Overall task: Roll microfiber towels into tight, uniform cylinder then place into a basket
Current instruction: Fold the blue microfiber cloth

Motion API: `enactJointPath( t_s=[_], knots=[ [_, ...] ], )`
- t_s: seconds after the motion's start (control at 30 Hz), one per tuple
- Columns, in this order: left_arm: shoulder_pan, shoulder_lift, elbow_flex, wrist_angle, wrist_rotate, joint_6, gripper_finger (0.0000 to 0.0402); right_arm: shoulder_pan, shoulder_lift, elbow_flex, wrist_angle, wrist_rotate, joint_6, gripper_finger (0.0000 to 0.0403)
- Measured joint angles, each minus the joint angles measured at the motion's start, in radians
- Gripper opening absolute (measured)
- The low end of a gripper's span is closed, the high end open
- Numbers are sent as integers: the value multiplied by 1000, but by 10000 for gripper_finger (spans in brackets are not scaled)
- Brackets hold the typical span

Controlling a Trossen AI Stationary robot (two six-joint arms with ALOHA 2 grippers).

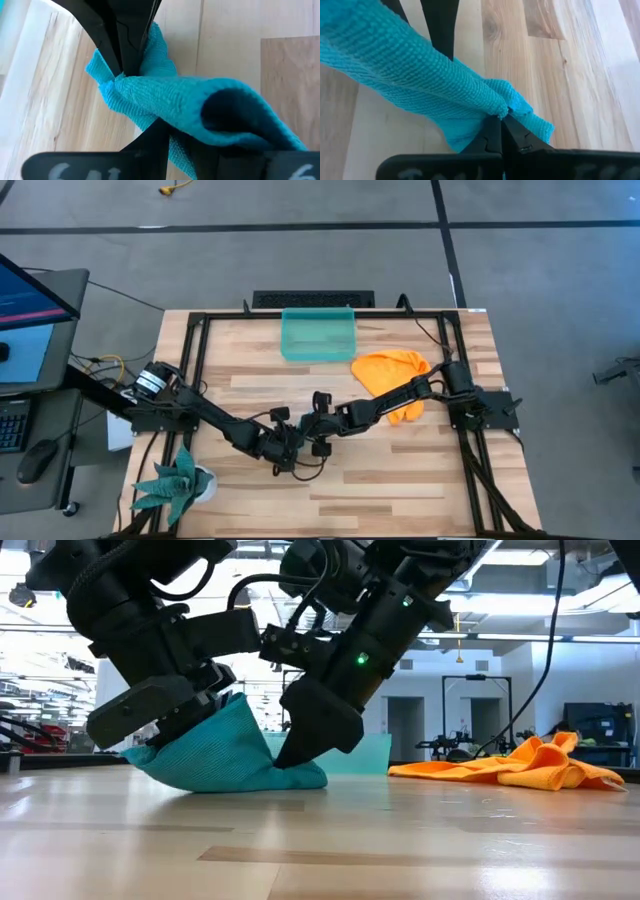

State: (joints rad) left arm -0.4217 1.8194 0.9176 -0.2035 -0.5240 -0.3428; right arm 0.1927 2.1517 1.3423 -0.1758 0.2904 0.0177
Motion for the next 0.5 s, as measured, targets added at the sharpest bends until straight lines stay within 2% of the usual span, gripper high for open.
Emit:
enactJointPath(
  t_s=[0.2, 0.5],
  knots=[
    [-8, 0, 2, -16, -21, 9, 59, 1, 0, 0, 1, 1, 8, 8],
    [-82, 0, 3, -20, -154, 35, 59, 1, 0, 0, 0, 1, 19, 8]
  ],
)
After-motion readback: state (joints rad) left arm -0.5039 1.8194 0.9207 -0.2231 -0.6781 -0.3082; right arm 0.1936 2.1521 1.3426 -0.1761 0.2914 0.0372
